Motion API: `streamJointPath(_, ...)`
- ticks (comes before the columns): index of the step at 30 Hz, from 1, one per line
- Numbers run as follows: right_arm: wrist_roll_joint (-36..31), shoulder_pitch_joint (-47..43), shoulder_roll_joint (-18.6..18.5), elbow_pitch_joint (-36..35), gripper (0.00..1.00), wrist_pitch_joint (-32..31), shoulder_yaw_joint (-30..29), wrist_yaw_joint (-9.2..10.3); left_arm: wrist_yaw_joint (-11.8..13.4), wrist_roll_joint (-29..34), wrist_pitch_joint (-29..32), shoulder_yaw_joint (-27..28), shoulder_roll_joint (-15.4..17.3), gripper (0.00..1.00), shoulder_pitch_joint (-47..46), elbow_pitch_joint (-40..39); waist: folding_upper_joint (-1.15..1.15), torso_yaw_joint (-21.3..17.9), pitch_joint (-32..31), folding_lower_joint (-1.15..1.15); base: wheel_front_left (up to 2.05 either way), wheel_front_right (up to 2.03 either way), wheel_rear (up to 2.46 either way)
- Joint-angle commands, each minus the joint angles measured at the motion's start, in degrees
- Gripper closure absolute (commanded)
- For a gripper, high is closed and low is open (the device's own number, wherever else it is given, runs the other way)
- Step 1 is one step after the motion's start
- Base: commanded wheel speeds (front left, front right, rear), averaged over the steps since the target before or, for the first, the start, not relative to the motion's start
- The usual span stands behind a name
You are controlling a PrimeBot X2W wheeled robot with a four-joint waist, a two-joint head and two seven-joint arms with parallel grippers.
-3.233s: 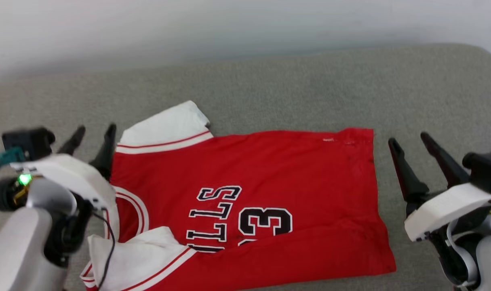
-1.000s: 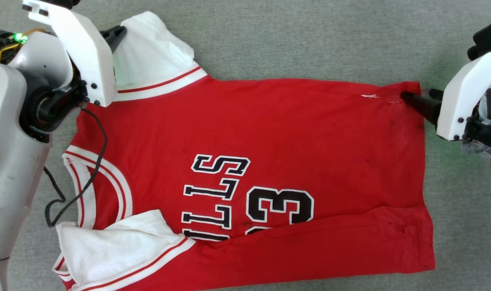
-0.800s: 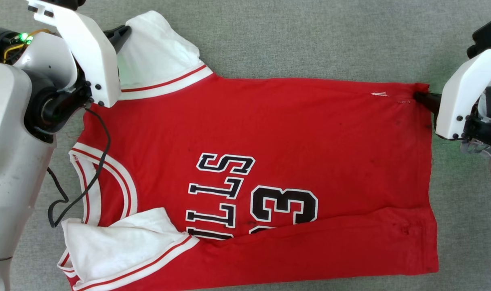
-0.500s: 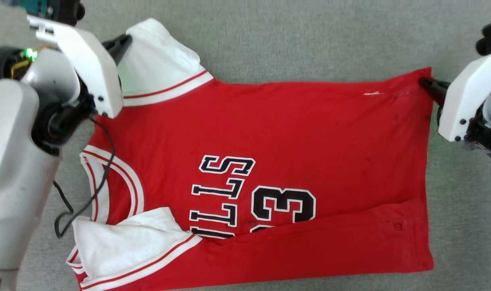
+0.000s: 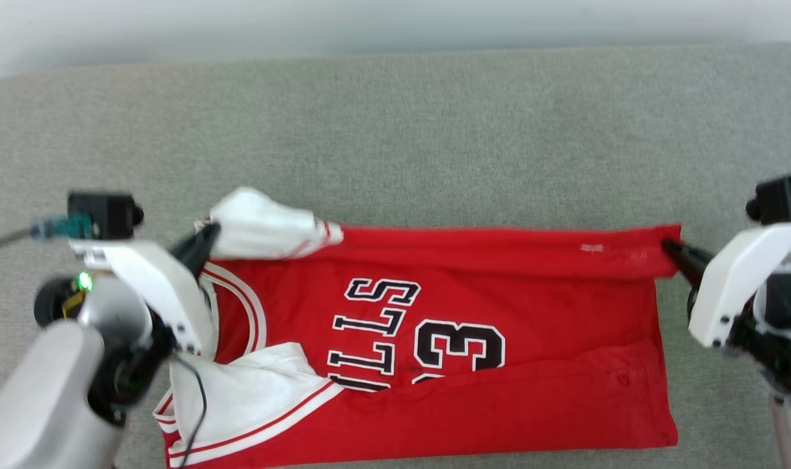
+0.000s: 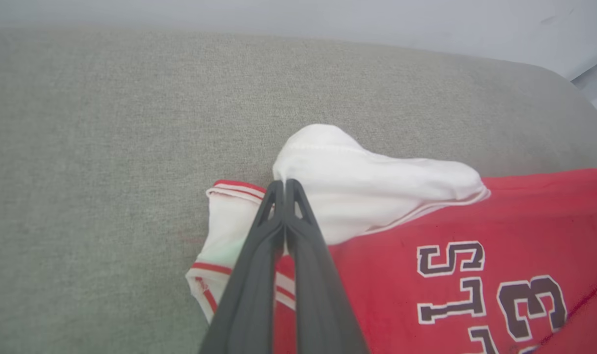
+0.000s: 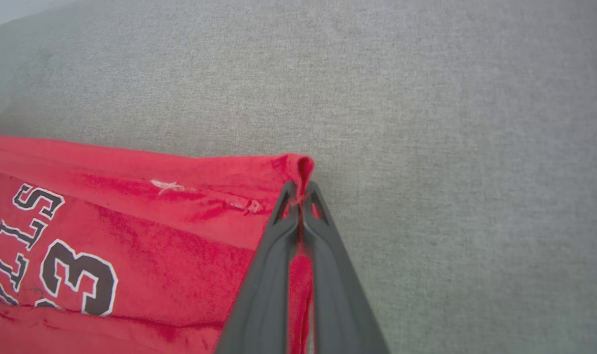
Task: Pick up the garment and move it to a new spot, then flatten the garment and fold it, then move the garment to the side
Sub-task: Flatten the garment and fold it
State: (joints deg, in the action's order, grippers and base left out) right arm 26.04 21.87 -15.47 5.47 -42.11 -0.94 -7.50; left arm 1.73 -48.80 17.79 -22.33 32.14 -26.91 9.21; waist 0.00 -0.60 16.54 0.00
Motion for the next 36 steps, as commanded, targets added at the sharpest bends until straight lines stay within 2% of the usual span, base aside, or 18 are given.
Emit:
streamJointPath(1, 0.79, -3.0, 0.64, -0.61, 1.0, 1.14, -0.33, 0.02, 1.25, -0.63, -0.89, 0.16, 0.2, 1.0, 4.36, -1.36, 0.0, 0.75, -2.25, 0.0, 0.0, 0.0, 0.0)
streamJointPath(7, 2.12, -9.3, 1.94, -0.47, 1.0, 3.62, -1.75, 0.01, 3.43, -2.75, -1.8, -0.23, -1.25, 1.0, 13.2, -2.89, 0.0, 1.58, -3.83, 0.0, 0.0, 0.0, 0.0)
streamJointPath(16, 3.54, -17.55, 3.98, 1.35, 0.98, 6.68, -3.1, 0.02, 4.19, -6.05, -3.66, -0.82, -4.66, 1.0, 21.66, 0.04, 0.0, 1.55, -5.77, 0.0, 0.0, 0.0, 0.0)
streamJointPath(17, 3.53, -19.02, 4.12, 2.26, 0.45, 7.57, -2.76, 0.02, 4.23, -6.5, -4.03, -1.09, -5.17, 0.85, 23.23, 1.15, 0.0, 1.38, -6.49, 0.0, 0.0, 0.0, 0.0)
streamJointPath(18, 3.47, -19.44, 4.17, 2.68, 0.0, 8.08, -2.38, 0.02, 4.13, -6.72, -4.0, -1.21, -5.47, 0.54, 23.75, 1.59, 0.0, 1.29, -6.83, 0.0, 0.0, 0.0, 0.0)
streamJointPath(19, 3.73, -19.99, 4.39, 3.19, 0.0, 8.66, -2.07, 0.02, 3.98, -6.65, -4.17, -1.45, -5.63, 0.12, 24.17, 1.96, 0.0, 1.22, -7.31, 0.0, 0.0, 0.0, 0.0)
streamJointPath(20, 3.73, -19.99, 4.39, 3.19, 0.0, 8.66, -2.07, 0.02, 3.98, -6.65, -4.17, -1.45, -5.63, 0.12, 24.17, 1.96, 0.0, 1.22, -7.31, 0.0, 0.0, 0.0, 0.0)
streamJointPath(21, 3.73, -20.68, 4.36, 3.54, 0.0, 9.14, -1.76, 0.01, 4.03, -6.46, -4.4, -1.65, -5.81, 0.0, 24.49, 2.24, 0.0, 1.21, -7.78, 0.0, 0.0, 0.0, 0.0)
streamJointPath(28, 3.28, -22.96, 3.26, -0.06, 0.0, 13.33, -0.47, 0.01, 4.84, -3.67, -9.27, -1.99, -6.82, 0.0, 24.6, 0.23, 0.0, 0.86, -11.21, 0.0, 0.0, 0.0, 0.0)
streamJointPath(36, 2.72, -23.71, 2.81, -7.78, 0.0, 10.48, -4.16, 0.01, 7.45, 1.8, -17.33, -0.56, -7.07, 0.0, 22.5, -5.48, 0.0, 0.48, -13.96, 0.0, 0.0, 0.0, 0.0)
